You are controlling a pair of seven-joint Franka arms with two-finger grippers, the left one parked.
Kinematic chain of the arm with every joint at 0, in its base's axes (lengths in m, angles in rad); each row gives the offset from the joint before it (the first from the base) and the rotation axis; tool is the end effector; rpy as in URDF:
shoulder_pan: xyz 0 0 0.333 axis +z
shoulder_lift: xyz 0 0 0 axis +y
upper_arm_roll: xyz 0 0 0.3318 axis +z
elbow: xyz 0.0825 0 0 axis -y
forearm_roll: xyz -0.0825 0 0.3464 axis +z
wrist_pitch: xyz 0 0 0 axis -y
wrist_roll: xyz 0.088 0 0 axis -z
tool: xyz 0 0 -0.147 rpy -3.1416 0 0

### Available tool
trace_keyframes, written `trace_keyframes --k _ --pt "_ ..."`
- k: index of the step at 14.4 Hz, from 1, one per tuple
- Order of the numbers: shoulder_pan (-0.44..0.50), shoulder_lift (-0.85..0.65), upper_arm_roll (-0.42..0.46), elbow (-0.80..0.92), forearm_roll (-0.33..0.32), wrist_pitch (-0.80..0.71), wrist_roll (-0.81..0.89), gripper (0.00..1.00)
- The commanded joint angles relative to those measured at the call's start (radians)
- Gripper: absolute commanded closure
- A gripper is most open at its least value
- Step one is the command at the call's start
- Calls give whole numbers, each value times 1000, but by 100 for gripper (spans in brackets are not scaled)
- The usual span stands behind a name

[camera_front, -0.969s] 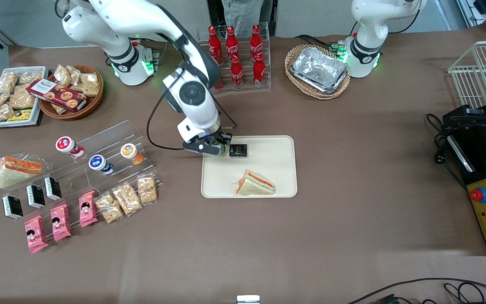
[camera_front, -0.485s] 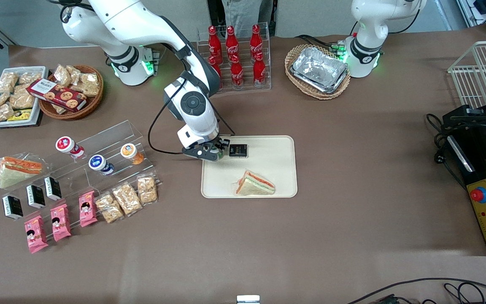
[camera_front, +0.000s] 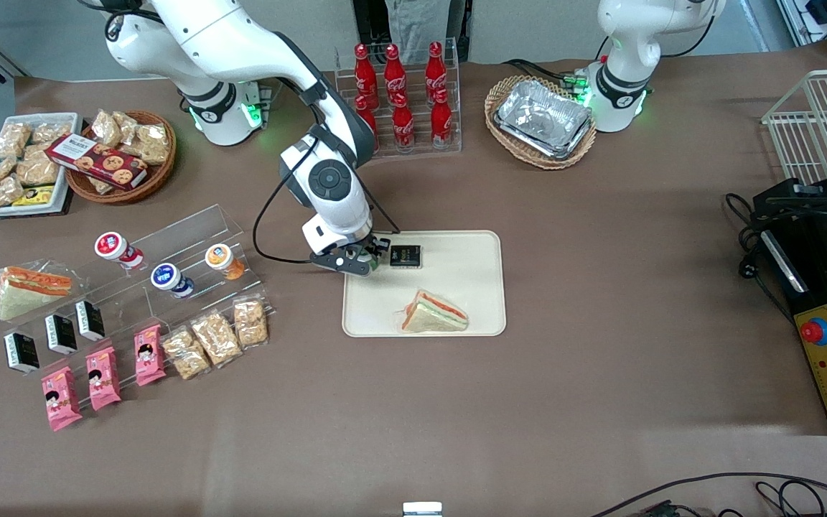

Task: Place green gum on tray
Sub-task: 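Lower the bottle onto the tray beside the black box, open gripper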

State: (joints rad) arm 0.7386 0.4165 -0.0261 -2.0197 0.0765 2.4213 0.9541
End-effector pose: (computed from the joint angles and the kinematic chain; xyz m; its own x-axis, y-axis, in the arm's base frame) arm 0.4394 0.3832 0.2446 0.9554 -0.2925 -0.0409 -0.2931 -0.9560 -0.0098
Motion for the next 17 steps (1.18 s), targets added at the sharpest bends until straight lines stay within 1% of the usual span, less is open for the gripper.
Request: trace_keyframes --k 1,2,3,4,5,6,7,10,12,14,15,17 --pt "8 22 2 1 22 45 -5 73" --pt "8 24 0 1 22 50 -3 71" --pt "5 28 2 1 22 50 -3 48" --pt "4 30 0 1 22 53 -3 37" --pt "8 30 0 1 22 54 -3 18" --pt "13 27 0 1 20 53 -3 6" --pt "10 25 0 1 20 51 -3 1" --pt "8 15 0 1 20 45 3 0" --pt "1 -31 -1 1 20 13 -3 0" --pt "-7 -125 -15 6 11 -74 -14 0" --pt "-27 -178 -32 7 8 -129 -47 0" --pt "-80 -278 -40 15 8 -249 -173 0"
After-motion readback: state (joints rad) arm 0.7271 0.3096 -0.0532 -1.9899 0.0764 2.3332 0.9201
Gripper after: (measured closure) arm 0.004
